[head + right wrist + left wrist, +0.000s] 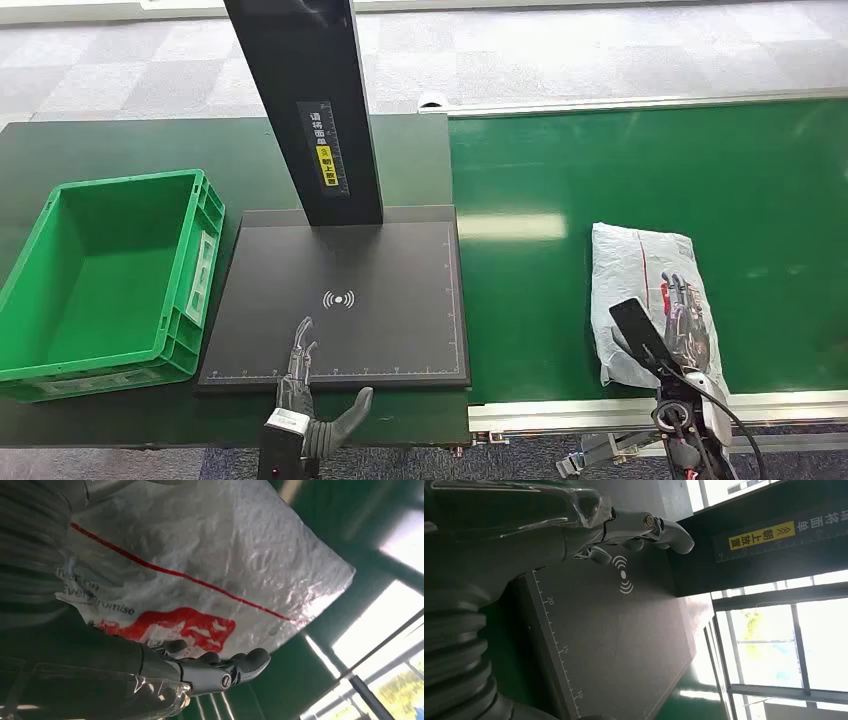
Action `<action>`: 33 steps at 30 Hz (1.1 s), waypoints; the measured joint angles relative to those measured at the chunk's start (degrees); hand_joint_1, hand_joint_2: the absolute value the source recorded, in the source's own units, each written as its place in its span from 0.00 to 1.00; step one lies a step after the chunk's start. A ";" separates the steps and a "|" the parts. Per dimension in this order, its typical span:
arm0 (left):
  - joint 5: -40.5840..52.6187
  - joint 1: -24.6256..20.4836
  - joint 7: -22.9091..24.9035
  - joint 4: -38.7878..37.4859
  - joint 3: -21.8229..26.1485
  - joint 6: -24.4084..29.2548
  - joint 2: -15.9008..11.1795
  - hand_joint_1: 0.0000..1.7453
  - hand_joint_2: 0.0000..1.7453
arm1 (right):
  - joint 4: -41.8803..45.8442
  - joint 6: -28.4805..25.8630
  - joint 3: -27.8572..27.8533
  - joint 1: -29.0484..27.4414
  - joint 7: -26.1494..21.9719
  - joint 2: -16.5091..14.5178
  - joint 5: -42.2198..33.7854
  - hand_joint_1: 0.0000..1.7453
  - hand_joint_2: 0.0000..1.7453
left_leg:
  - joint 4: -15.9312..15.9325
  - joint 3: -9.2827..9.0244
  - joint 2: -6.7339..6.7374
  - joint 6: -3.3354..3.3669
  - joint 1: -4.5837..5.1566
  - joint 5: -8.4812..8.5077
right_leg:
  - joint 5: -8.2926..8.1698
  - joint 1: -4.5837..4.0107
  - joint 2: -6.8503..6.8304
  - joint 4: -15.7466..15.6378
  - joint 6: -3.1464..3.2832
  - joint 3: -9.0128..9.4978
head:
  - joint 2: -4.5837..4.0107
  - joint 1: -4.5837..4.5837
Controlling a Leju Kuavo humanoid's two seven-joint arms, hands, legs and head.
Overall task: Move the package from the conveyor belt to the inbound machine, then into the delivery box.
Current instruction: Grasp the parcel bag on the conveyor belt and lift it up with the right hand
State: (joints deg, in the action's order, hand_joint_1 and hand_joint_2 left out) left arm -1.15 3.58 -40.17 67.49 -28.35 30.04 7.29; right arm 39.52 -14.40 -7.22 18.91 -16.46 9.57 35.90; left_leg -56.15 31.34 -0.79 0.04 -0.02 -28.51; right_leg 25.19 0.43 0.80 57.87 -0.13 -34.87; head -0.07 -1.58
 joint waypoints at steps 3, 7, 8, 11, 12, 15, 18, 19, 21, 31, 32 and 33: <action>-0.38 0.15 0.00 0.30 -0.37 0.34 -0.28 0.00 1.00 | -2.72 3.45 -2.47 0.56 -1.43 0.50 -2.40 0.00 1.00 | 0.00 0.02 0.00 0.00 0.00 0.00 | 0.00 0.00 0.00 0.00 0.00 0.00 | 0.00 -0.01; -0.88 0.18 0.00 0.64 -0.99 1.12 -0.75 0.00 1.00 | -7.99 6.43 -4.73 2.05 -0.55 1.19 -1.71 0.14 1.00 | 0.01 0.02 0.04 0.00 -0.01 0.00 | 0.00 -0.02 0.02 0.00 0.00 0.00 | -0.01 -0.01; -1.02 0.15 0.00 0.66 -1.12 1.24 -0.83 0.00 1.00 | -9.10 6.84 -4.87 2.47 -0.08 1.24 -1.27 0.34 1.00 | 0.01 0.00 0.05 0.00 -0.01 0.00 | 0.00 -0.02 0.02 0.00 0.00 0.01 | 0.00 -0.01; -1.35 -0.02 0.00 0.66 -1.53 1.31 -1.00 0.00 1.00 | -11.60 7.48 -5.00 3.83 1.18 1.25 -0.09 0.95 1.00 | 0.00 -0.05 0.06 0.00 -0.01 0.01 | 0.00 -0.02 0.02 0.00 0.00 0.03 | 0.00 0.00; -1.42 -0.10 0.00 0.66 -1.61 1.33 -1.02 0.00 1.00 | -12.19 7.54 -5.00 4.28 1.57 1.25 0.26 1.00 1.00 | 0.00 -0.07 0.06 0.00 -0.01 0.01 | 0.00 -0.02 0.02 0.00 0.00 0.05 | 0.00 0.01; -1.56 -0.35 0.00 0.66 -1.68 1.57 -1.04 0.00 1.00 | -13.30 6.69 -4.99 5.46 2.27 1.29 1.12 1.00 1.00 | 0.00 -0.14 0.06 0.01 -0.01 0.01 | 0.00 -0.02 0.03 0.00 0.00 0.12 | 0.00 0.01; -1.61 -0.39 0.00 0.66 -1.81 2.14 -1.04 0.00 1.00 | -13.69 4.50 -4.99 6.22 2.39 1.26 1.67 1.00 1.00 | 0.00 -0.16 0.06 0.01 0.00 0.01 | 0.00 -0.01 0.02 0.00 0.00 0.15 | 0.00 0.01; -1.61 -0.38 0.00 0.66 -1.87 2.32 -1.04 0.00 1.00 | -13.72 3.70 -4.99 6.42 2.33 1.24 1.85 1.00 1.00 | 0.00 -0.16 0.05 0.01 0.00 0.01 | 0.00 -0.01 0.01 0.00 0.00 0.16 | 0.00 0.00; -1.61 -0.31 0.00 0.68 -1.95 2.62 -1.04 0.00 1.00 | -13.62 2.24 -4.99 6.74 2.02 1.19 2.08 1.00 1.00 | 0.00 -0.16 0.04 0.01 0.00 0.01 | 0.00 -0.01 0.01 0.00 0.00 0.16 | 0.00 0.00; -2.55 0.72 0.00 1.01 -2.54 4.30 -1.52 0.00 1.00 | 5.61 -5.47 -5.51 2.41 -5.42 -1.78 -0.19 1.00 1.00 | 0.01 0.03 -0.07 0.00 -0.02 0.02 | 0.00 -0.02 -0.04 0.01 0.00 0.01 | 0.00 0.00; -2.53 0.75 0.00 1.01 -2.54 4.30 -1.54 0.00 1.00 | 8.86 -5.78 -5.29 1.60 -5.67 -2.27 -0.51 1.00 1.00 | 0.01 0.04 -0.07 0.00 -0.02 0.02 | 0.00 -0.02 -0.05 0.01 0.00 -0.01 | 0.00 -0.01; -2.46 0.75 0.00 1.01 -2.54 4.25 -1.56 0.00 1.00 | 12.14 -6.13 -4.92 0.82 -5.67 -2.71 -0.93 1.00 1.00 | 0.01 0.05 -0.07 0.00 -0.02 0.02 | 0.00 -0.02 -0.05 0.01 0.00 -0.01 | 0.00 -0.01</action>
State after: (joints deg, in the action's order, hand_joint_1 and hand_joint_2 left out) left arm -3.60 4.33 -40.17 68.50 -30.88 34.29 5.73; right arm 51.65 -20.53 -12.14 19.73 -22.13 6.86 34.97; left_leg -56.14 31.38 -0.86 0.04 -0.03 -28.49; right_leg 25.20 0.41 0.75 57.88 -0.13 -34.89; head -0.07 -1.59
